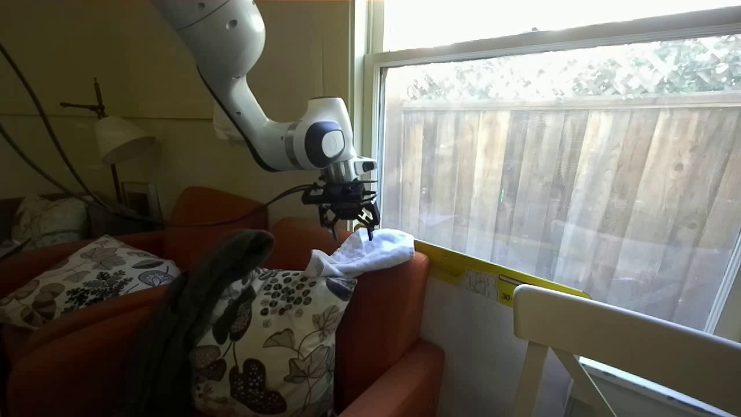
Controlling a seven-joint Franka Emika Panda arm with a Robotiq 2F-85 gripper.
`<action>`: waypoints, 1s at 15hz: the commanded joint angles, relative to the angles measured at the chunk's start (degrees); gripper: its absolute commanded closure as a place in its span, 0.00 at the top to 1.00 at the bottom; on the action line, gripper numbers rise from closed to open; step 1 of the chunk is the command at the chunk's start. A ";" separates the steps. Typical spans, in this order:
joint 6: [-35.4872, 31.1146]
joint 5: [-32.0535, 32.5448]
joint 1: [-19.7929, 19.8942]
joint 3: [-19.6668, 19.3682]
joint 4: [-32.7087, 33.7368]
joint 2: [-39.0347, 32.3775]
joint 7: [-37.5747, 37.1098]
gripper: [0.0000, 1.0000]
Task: Use the towel to wipe the window
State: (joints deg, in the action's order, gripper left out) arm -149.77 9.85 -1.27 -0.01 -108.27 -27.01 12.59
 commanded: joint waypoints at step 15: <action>-4.22 5.31 -4.64 -6.86 17.39 -14.67 -9.86 0.66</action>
State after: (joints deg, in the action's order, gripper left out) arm -154.07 12.26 -3.76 -4.14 -96.07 -37.30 5.81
